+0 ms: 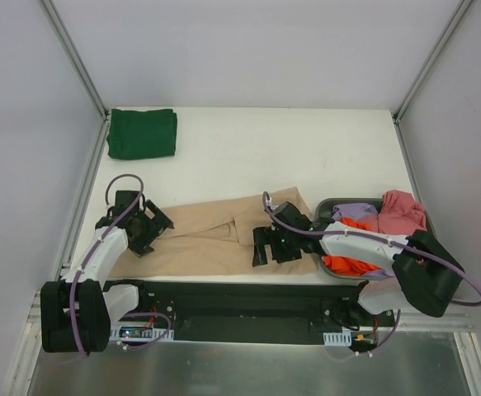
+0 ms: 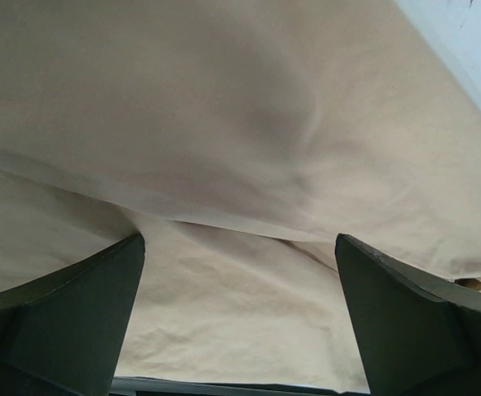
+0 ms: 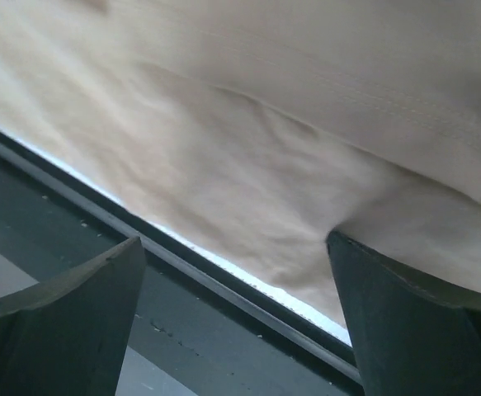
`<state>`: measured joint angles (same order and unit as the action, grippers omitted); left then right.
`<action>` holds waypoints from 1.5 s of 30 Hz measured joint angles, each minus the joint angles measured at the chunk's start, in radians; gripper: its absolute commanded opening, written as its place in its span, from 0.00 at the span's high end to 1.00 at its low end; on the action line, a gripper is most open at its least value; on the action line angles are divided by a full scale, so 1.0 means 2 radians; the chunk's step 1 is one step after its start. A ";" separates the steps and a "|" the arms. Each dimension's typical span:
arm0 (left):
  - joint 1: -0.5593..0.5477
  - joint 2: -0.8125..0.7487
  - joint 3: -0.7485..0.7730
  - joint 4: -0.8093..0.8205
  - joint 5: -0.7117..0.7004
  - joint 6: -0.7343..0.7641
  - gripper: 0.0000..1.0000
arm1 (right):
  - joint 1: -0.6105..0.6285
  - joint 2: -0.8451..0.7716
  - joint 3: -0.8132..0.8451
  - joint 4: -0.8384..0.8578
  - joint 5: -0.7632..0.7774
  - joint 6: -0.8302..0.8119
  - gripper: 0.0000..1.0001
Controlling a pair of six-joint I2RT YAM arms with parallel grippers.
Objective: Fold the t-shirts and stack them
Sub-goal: Rotate the tshirt 90 degrees
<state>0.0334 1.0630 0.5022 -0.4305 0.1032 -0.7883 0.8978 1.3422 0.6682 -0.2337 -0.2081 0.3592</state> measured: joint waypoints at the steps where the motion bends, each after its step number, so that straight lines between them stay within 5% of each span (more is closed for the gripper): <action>1: 0.000 -0.001 0.000 0.002 0.001 0.001 0.01 | -0.003 0.012 0.001 -0.003 0.003 0.005 0.04; 9: -0.013 -0.024 -0.021 0.037 0.014 -0.006 0.01 | -0.094 0.118 0.101 -0.033 -0.016 -0.010 0.04; 18: -0.074 -0.007 -0.026 0.086 0.019 -0.046 0.01 | -0.196 0.310 0.346 -0.088 -0.020 -0.064 0.04; 23: -0.128 0.050 0.000 0.119 0.023 -0.063 0.01 | -0.229 0.402 0.487 -0.128 -0.022 -0.089 0.04; 34: -0.348 0.205 0.098 0.191 0.039 -0.116 0.01 | -0.253 0.595 0.804 -0.182 -0.058 -0.103 0.04; 45: -0.410 0.346 0.226 0.228 0.080 -0.155 0.01 | -0.265 0.669 0.885 -0.052 -0.073 -0.037 0.04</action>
<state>-0.7868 1.7542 0.9539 0.0250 0.2638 -1.0985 0.3687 2.6797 2.4382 -0.3370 -0.3542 0.2852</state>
